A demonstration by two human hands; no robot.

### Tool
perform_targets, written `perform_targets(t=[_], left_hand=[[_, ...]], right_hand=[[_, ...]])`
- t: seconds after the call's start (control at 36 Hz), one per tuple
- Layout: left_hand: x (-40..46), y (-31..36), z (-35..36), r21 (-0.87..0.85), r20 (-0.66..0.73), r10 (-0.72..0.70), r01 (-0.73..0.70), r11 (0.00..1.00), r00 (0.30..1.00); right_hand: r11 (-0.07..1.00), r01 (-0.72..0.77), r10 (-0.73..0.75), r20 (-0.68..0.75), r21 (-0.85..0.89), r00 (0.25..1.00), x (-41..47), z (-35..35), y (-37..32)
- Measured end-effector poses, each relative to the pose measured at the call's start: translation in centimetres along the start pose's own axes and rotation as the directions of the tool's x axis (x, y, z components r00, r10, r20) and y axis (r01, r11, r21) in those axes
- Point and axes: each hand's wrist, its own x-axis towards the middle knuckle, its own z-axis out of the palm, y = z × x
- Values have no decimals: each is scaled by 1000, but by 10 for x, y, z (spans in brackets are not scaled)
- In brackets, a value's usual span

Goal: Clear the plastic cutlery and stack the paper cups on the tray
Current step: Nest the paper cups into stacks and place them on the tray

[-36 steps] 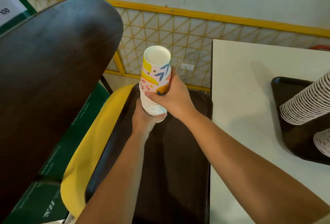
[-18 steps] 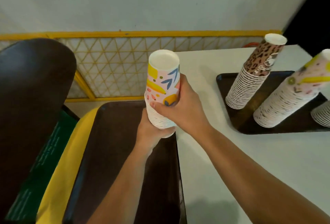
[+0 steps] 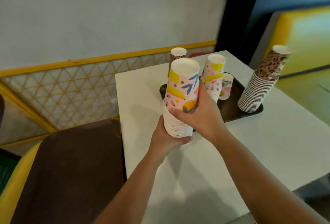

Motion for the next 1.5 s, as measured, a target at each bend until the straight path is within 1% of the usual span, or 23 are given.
perform_targets(t=[0.08, 0.14, 0.36, 0.5, 0.64, 0.78, 1.06, 1.22, 1.31, 1.39, 1.5], left_hand=[[0, 3, 33, -4, 49, -25, 25, 1000, 998], [0, 5, 56, 1, 56, -42, 42, 999, 998], [6, 13, 127, -20, -1, -54, 54, 998, 999], [6, 9, 153, 20, -33, -88, 89, 996, 996], [6, 9, 160, 56, -42, -94, 96, 994, 995], [13, 11, 154, 85, -27, -94, 96, 992, 995], [33, 6, 148, 107, 31, -123, 119, 987, 992], [42, 1, 149, 114, -1, -120, 119, 986, 993], [45, 1, 154, 104, -6, -130, 130, 986, 992], [50, 1, 158, 98, -11, -124, 124, 987, 992], [53, -3, 161, 61, -38, -135, 137, 989, 990]], right_hand=[[1000, -11, 11, 27, 8, 1000, -2, -33, 14], [1000, -16, 16, 45, 10, 999, -1, -54, 24], [1000, -5, 5, 105, 6, 994, 11, -124, 54], [1000, 3, 1, 138, -30, 990, 18, -146, 69], [998, 16, -7, 159, -56, 987, 23, -153, 76], [999, 4, 2, 128, -50, 992, 28, -152, 75], [1000, -24, 24, 2, -20, 1000, 40, -154, 72], [999, -21, 22, 13, -31, 1000, 53, -159, 74], [1000, -21, 21, 2, 22, 1000, 64, -163, 73], [990, 0, 9, -65, 141, 998, 77, -170, 70], [972, 67, -12, -233, 227, 972, 99, -183, 63]])
